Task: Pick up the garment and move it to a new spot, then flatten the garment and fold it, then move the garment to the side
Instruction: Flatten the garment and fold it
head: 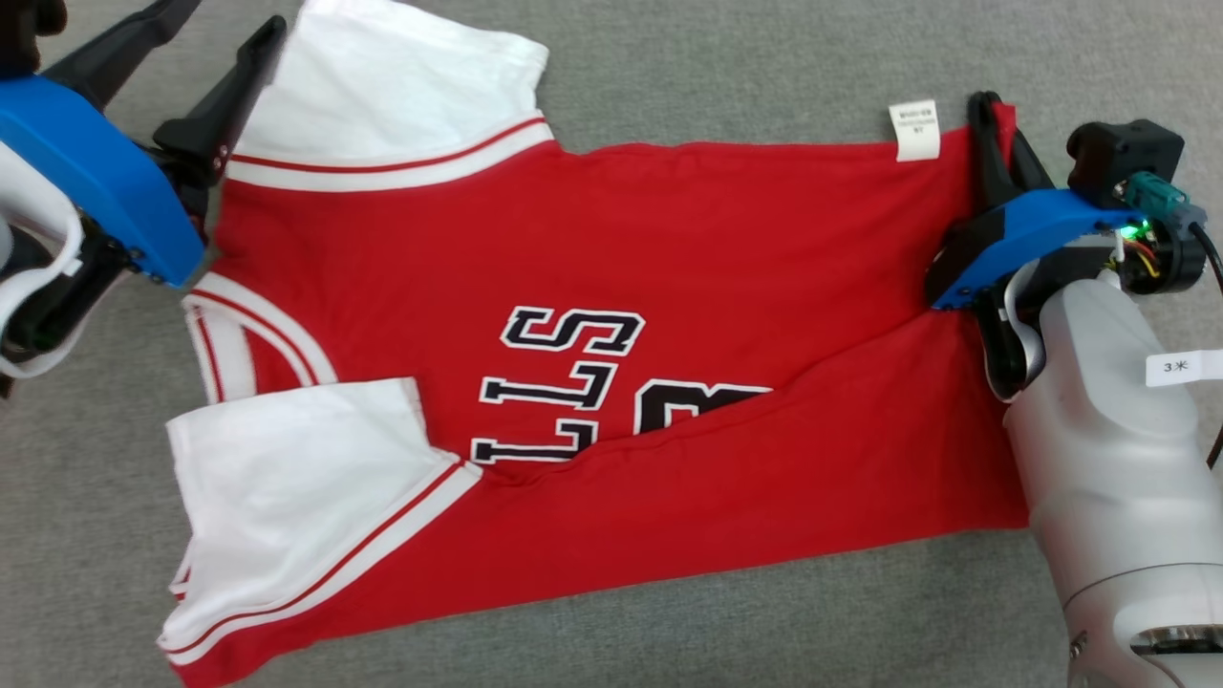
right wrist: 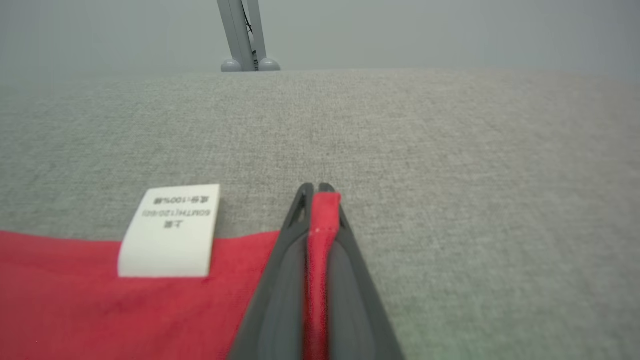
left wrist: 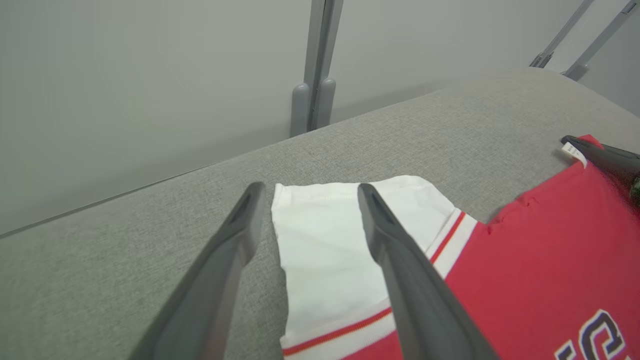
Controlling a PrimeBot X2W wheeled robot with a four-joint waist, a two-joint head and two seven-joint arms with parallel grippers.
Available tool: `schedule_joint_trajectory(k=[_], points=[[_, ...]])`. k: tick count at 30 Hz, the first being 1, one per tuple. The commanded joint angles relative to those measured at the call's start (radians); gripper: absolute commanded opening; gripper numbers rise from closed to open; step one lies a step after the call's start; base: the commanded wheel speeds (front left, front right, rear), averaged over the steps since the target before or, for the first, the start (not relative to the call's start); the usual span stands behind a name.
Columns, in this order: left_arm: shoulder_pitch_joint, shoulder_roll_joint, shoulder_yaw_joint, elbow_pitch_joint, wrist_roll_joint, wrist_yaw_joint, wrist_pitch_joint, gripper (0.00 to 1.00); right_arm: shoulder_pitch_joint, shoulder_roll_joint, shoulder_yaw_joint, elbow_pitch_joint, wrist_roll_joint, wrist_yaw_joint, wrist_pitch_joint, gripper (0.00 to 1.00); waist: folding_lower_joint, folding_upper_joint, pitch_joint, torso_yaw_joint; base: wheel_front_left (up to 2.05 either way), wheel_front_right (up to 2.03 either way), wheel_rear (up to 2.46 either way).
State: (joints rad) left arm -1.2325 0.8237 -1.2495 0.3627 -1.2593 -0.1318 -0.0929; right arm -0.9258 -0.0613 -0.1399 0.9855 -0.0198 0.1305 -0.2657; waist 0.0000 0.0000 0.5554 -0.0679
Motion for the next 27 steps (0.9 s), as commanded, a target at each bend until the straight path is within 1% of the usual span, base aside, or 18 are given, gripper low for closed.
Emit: schedule_joint_trajectory(k=[1,8,10,13,18,22,27], points=[[-0.030,0.020,-0.011,-0.011,0.000,0.002,0.014,1.00,0.013,0.019,0.034,0.007,0.030,0.000,0.003,0.00,0.0000,0.0000,0.013,-0.014,0.00,0.00,0.00],[-0.072,0.058,-0.027,0.002,-0.055,0.002,0.063,1.00,0.031,0.016,0.142,-0.068,0.125,0.000,0.003,0.00,0.0000,0.0000,0.063,-0.067,0.00,0.00,0.00],[-0.090,0.069,-0.029,0.012,-0.050,0.002,0.076,1.00,0.032,0.015,0.174,-0.088,0.153,0.000,0.003,0.00,0.0000,0.0000,0.076,-0.084,0.00,0.00,0.00],[-0.102,0.077,-0.031,0.021,-0.073,0.002,0.098,1.00,0.027,0.015,0.220,-0.120,0.188,0.000,0.004,0.00,0.0000,0.0000,0.099,-0.107,0.00,0.00,0.00],[-0.121,0.094,-0.032,0.043,-0.079,0.002,0.122,1.00,0.028,0.015,0.272,-0.166,0.234,0.000,0.004,0.00,0.0000,0.0000,0.133,-0.136,0.00,0.00,0.00],[-0.121,0.092,-0.032,0.075,-0.081,0.002,0.119,1.00,0.032,0.017,0.296,-0.189,0.254,0.000,0.004,0.00,0.0000,0.0000,0.148,-0.147,0.00,0.00,0.00],[-0.090,0.060,-0.036,0.110,-0.072,0.002,0.113,1.00,0.039,0.020,0.306,-0.216,0.256,0.000,0.004,0.00,0.0000,0.0000,0.158,-0.147,0.00,0.00,0.00]])
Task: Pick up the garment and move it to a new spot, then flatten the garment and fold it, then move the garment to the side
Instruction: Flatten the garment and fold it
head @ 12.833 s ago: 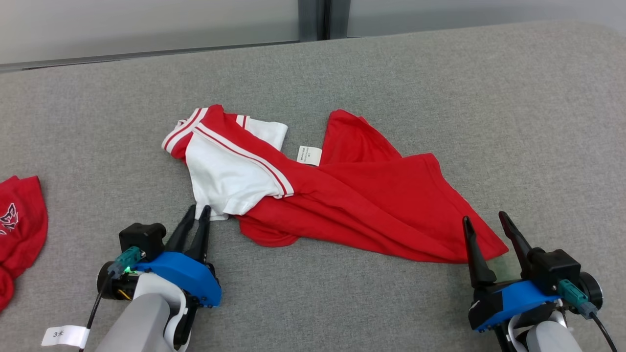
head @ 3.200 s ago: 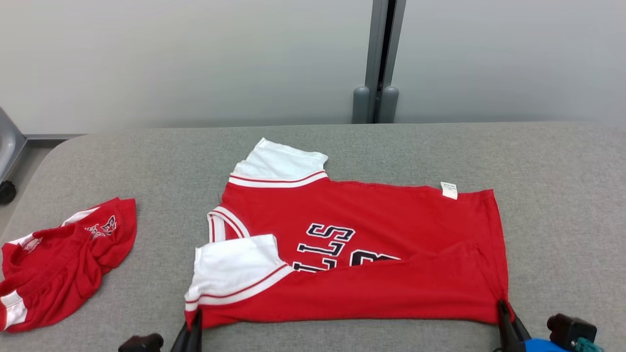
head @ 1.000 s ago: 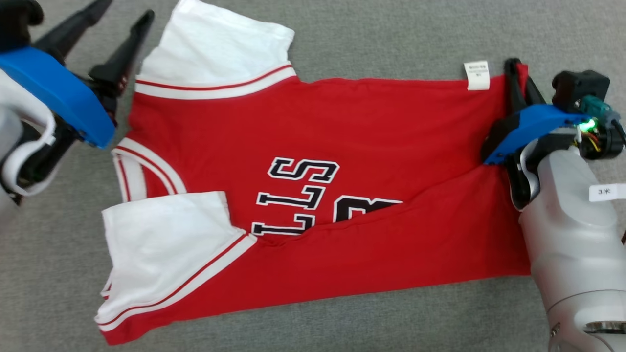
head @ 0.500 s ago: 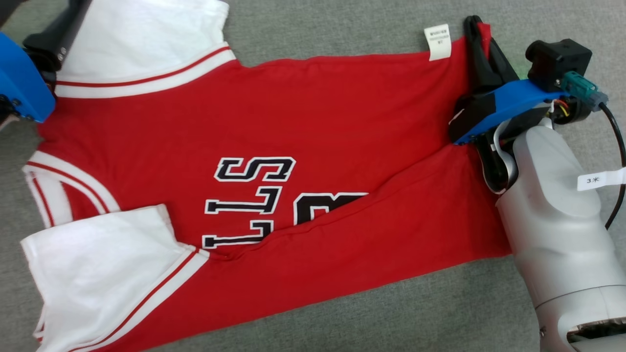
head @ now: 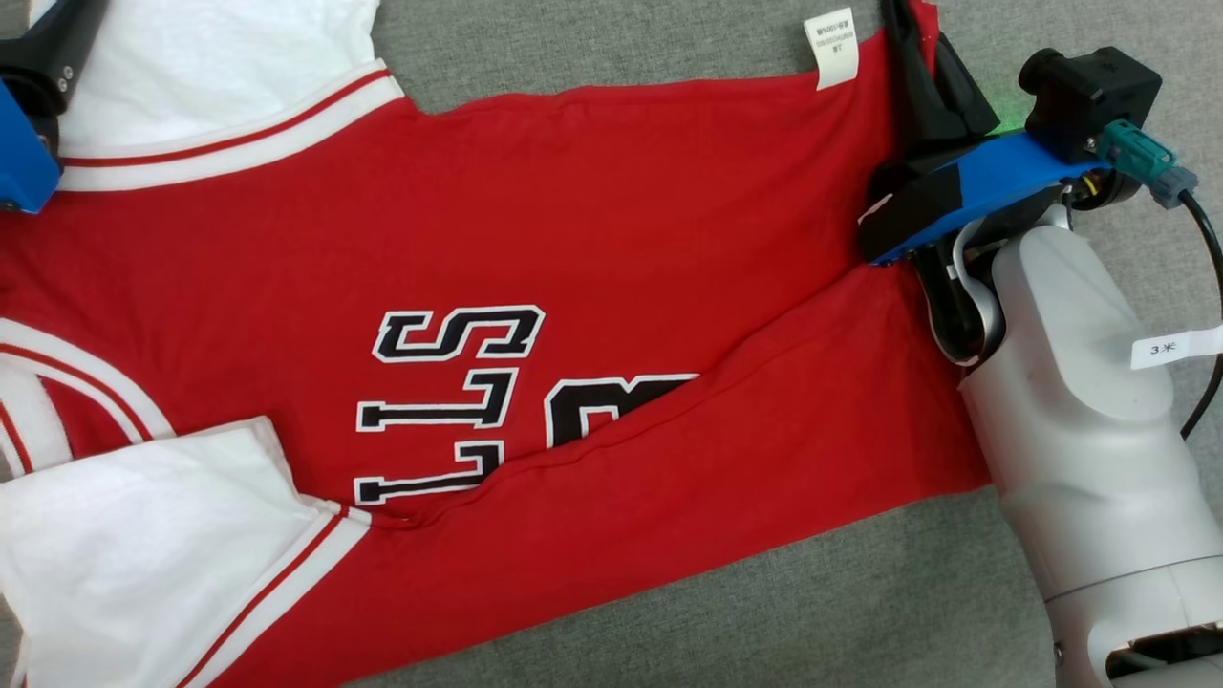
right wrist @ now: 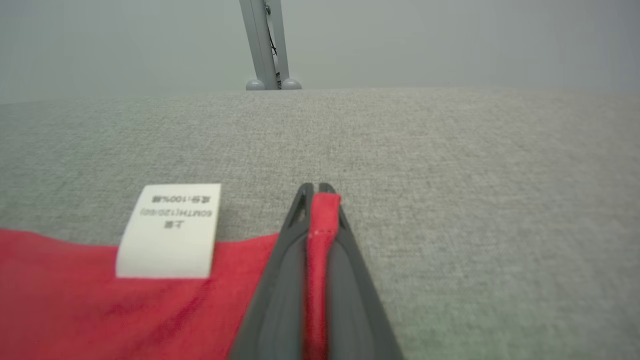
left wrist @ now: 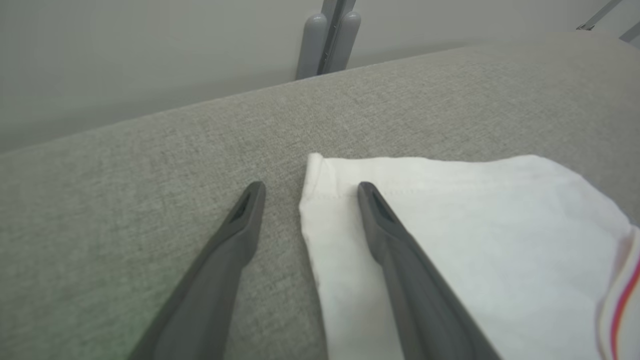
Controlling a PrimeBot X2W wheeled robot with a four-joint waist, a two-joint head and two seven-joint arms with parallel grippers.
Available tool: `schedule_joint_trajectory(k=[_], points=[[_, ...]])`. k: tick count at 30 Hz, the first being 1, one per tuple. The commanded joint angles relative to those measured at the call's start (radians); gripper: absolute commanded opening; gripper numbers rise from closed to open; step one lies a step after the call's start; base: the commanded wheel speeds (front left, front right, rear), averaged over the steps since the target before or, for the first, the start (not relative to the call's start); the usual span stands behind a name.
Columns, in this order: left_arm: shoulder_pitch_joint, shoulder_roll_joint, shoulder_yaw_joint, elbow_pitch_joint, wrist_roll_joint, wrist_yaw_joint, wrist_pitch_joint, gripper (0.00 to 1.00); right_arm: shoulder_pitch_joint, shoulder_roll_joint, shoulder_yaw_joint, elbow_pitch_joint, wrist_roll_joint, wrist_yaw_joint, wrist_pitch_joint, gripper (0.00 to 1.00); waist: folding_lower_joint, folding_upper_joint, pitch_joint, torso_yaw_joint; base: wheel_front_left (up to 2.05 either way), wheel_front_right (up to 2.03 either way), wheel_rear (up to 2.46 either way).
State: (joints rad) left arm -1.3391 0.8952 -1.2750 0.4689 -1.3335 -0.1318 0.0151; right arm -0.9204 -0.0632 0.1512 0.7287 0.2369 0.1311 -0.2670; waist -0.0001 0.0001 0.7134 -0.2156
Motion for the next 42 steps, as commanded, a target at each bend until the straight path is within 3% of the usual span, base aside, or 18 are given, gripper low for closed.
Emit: schedule_joint_trajectory(k=[1,2,3,4,14,16,26,42], points=[[0.029,-0.020,-0.011,0.007,0.006,0.002,0.004,1.00,0.036,0.023,0.013,0.039,-0.003,-0.001,0.005,0.00,0.0001,-0.0001,-0.002,0.003,0.00,0.00,0.00],[0.038,-0.026,-0.012,0.011,0.005,0.002,-0.002,0.69,0.040,0.024,0.011,0.037,-0.005,-0.001,0.005,0.00,0.0001,-0.0001,-0.005,0.005,0.00,0.00,0.00],[0.046,-0.037,-0.012,0.012,0.015,0.002,-0.015,0.07,0.045,0.025,0.008,0.034,-0.006,0.000,0.005,0.00,0.0001,-0.0001,-0.011,0.008,0.00,0.00,0.00],[0.051,-0.048,-0.012,0.011,0.008,0.002,-0.030,0.00,0.050,0.025,0.002,0.032,-0.010,0.000,0.005,0.00,0.0001,-0.0001,-0.016,0.013,0.00,0.00,0.00],[0.084,-0.192,0.014,0.102,0.004,0.002,-0.268,0.00,0.111,0.019,-0.095,-0.005,-0.090,0.001,0.004,0.00,0.0001,-0.0001,-0.116,0.092,0.00,0.00,0.00],[0.093,-0.215,0.033,0.109,0.016,0.002,-0.278,0.00,0.120,0.016,-0.108,-0.020,-0.106,0.000,0.003,0.00,0.0001,-0.0001,-0.145,0.110,0.00,0.00,0.00],[0.283,-0.307,0.307,0.024,0.194,0.002,-0.281,0.00,0.195,0.012,-0.173,-0.067,-0.177,0.000,0.003,0.00,0.0001,-0.0001,-0.304,0.184,0.00,0.00,0.00],[0.763,-0.439,0.501,-0.080,0.381,0.002,-0.281,0.00,0.494,0.012,-0.280,-0.108,-0.163,0.000,0.003,0.00,0.0001,-0.0001,-0.516,0.221,0.00,0.00,0.00]])
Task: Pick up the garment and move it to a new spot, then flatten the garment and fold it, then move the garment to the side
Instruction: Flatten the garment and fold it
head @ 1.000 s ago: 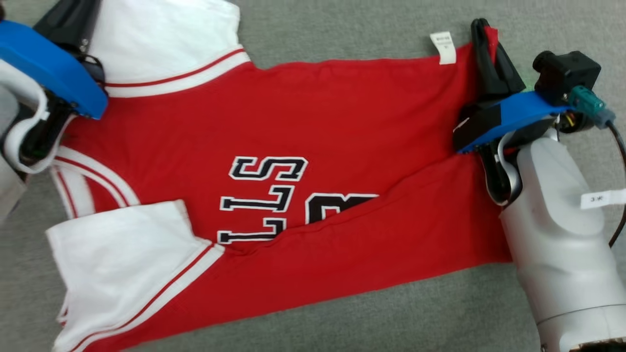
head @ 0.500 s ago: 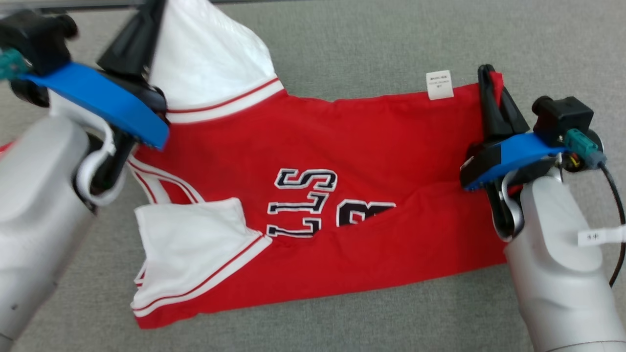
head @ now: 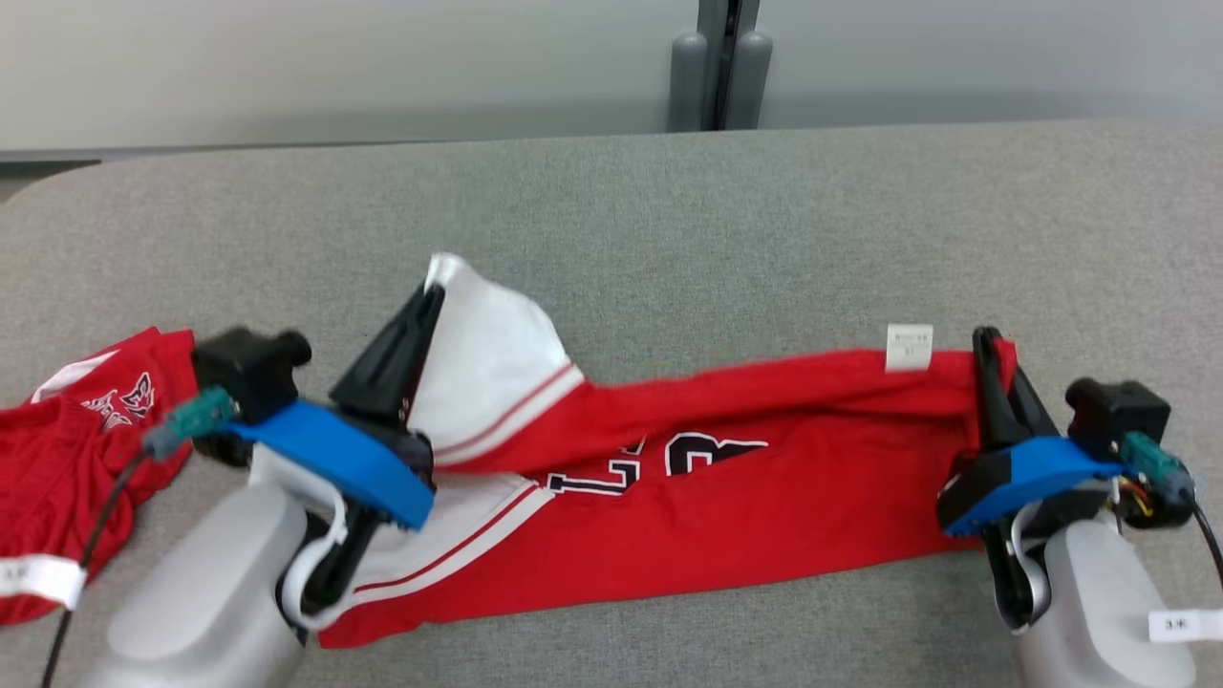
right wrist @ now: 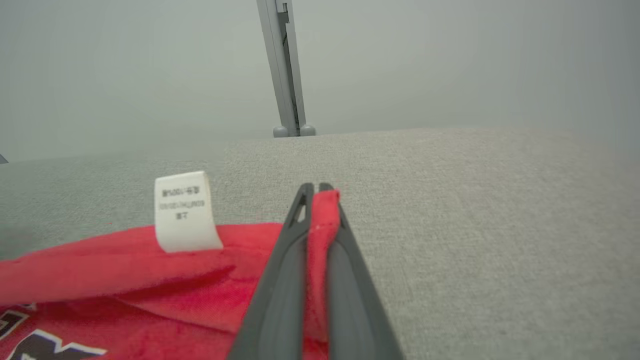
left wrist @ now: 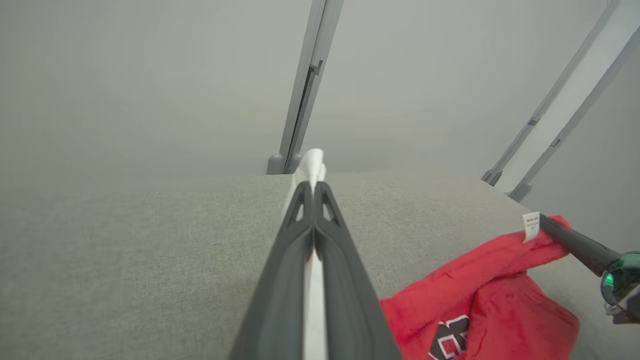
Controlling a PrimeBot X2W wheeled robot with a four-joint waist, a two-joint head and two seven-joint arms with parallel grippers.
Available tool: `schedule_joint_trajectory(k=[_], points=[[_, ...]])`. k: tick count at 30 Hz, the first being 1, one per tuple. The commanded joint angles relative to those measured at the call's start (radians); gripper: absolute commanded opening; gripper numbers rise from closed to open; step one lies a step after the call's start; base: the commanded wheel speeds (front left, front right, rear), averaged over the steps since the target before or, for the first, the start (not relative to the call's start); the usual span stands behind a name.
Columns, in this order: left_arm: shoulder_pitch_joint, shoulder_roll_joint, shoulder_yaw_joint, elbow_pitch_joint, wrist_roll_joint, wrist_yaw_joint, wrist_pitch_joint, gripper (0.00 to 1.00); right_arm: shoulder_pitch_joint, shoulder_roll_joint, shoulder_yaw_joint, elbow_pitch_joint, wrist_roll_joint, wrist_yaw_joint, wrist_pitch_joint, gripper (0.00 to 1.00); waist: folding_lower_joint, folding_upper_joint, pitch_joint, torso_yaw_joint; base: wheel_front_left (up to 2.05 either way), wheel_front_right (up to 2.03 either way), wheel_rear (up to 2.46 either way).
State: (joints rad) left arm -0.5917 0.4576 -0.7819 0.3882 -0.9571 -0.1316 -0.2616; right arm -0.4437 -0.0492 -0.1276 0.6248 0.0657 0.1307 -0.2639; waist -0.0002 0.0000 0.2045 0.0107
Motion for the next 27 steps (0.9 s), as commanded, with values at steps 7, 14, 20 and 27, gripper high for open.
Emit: schedule_joint_trajectory(k=[7,14,20,27], points=[[0.173,-0.056,0.061,0.035,0.010,0.002,-0.004,0.00,0.103,-0.002,-0.005,0.010,0.063,0.000,0.000,0.00,0.0002,0.0000,-0.046,-0.002,0.00,0.00,0.00],[0.268,-0.106,0.160,0.119,0.066,0.002,-0.004,1.00,0.131,-0.003,-0.020,0.005,0.051,0.000,-0.001,1.00,0.0002,0.0000,-0.081,-0.002,0.00,0.00,0.00],[0.391,-0.180,0.411,0.075,0.299,0.002,-0.004,1.00,0.200,-0.002,-0.013,-0.112,-0.013,0.000,-0.001,1.00,0.0002,0.0000,-0.116,0.003,0.00,0.00,0.00],[0.548,-0.293,0.604,-0.039,0.498,0.002,-0.004,1.00,0.293,-0.002,0.015,-0.115,0.006,0.000,-0.001,1.00,0.0002,0.0000,-0.176,0.008,0.00,0.00,0.00]])
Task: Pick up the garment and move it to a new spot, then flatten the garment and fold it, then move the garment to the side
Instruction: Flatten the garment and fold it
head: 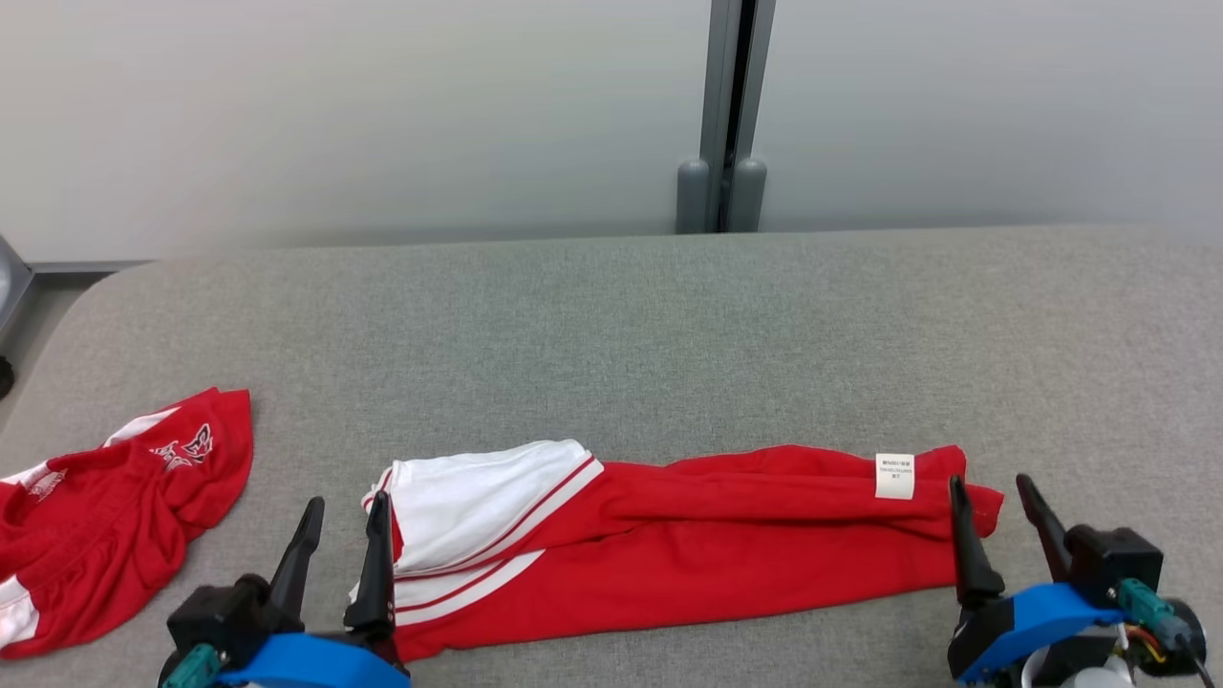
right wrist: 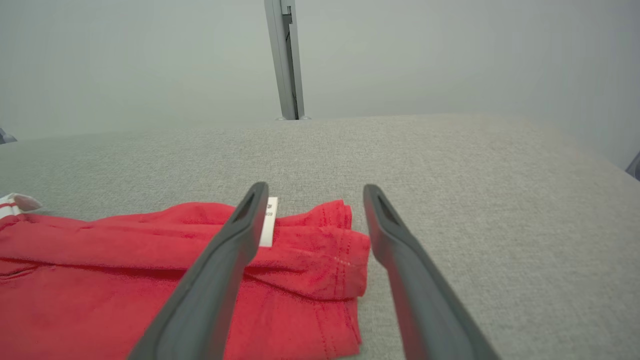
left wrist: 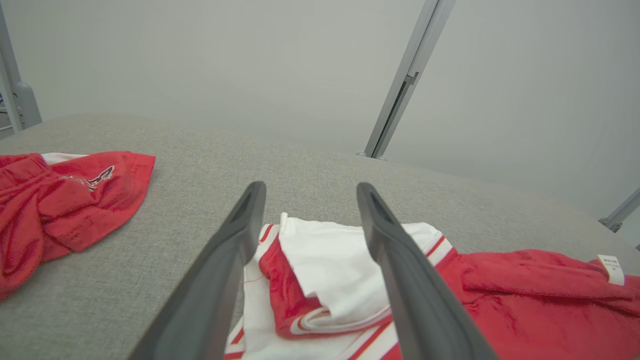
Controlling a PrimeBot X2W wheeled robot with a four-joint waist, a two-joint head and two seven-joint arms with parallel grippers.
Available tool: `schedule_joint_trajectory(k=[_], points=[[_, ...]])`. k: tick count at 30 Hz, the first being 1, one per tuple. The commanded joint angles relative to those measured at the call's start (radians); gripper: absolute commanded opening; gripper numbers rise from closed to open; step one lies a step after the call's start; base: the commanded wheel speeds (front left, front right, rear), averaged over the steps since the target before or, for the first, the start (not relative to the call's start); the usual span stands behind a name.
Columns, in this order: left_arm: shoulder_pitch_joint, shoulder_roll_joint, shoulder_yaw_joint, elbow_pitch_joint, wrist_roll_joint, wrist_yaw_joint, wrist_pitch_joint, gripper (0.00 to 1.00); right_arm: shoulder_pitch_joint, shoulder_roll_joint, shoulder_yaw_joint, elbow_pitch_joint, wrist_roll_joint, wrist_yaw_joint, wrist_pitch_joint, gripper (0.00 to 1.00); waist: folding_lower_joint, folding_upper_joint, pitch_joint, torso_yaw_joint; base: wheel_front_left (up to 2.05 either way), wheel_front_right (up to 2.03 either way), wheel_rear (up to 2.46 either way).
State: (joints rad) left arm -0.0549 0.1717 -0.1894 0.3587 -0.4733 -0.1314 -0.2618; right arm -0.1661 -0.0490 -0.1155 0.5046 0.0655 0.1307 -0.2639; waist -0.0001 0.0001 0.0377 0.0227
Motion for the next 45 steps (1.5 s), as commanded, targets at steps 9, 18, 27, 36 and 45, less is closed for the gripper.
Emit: schedule_joint_trajectory(k=[9,18,27,36,45], points=[[0.101,-0.079,0.105,-0.074,0.095,0.001,-0.004,1.00,0.031,-0.003,0.010,0.054,0.025,0.000,0.000,1.00,0.0001,-0.0001,-0.033,-0.003,0.00,0.00,0.00],[0.081,-0.083,0.061,-0.080,0.085,0.001,-0.004,1.00,-0.073,-0.003,-0.024,0.155,-0.003,0.000,0.000,1.00,0.0001,-0.0001,0.018,0.021,0.00,0.00,0.00],[0.039,-0.050,0.019,-0.074,0.047,0.001,-0.004,1.00,-0.158,-0.003,-0.100,0.393,-0.018,0.000,0.000,1.00,0.0001,-0.0001,0.076,0.060,0.00,0.00,0.00],[0.023,-0.028,0.010,-0.078,0.034,0.001,-0.004,1.00,-0.210,0.005,-0.098,0.563,0.081,-0.001,0.015,0.00,0.0001,-0.0001,0.099,0.056,0.00,0.00,0.00],[0.029,-0.033,-0.008,-0.075,0.033,0.001,-0.004,1.00,-0.188,-0.002,-0.360,0.295,-0.072,0.000,-0.001,0.00,0.0001,-0.0001,0.075,0.029,0.00,0.00,0.00]])
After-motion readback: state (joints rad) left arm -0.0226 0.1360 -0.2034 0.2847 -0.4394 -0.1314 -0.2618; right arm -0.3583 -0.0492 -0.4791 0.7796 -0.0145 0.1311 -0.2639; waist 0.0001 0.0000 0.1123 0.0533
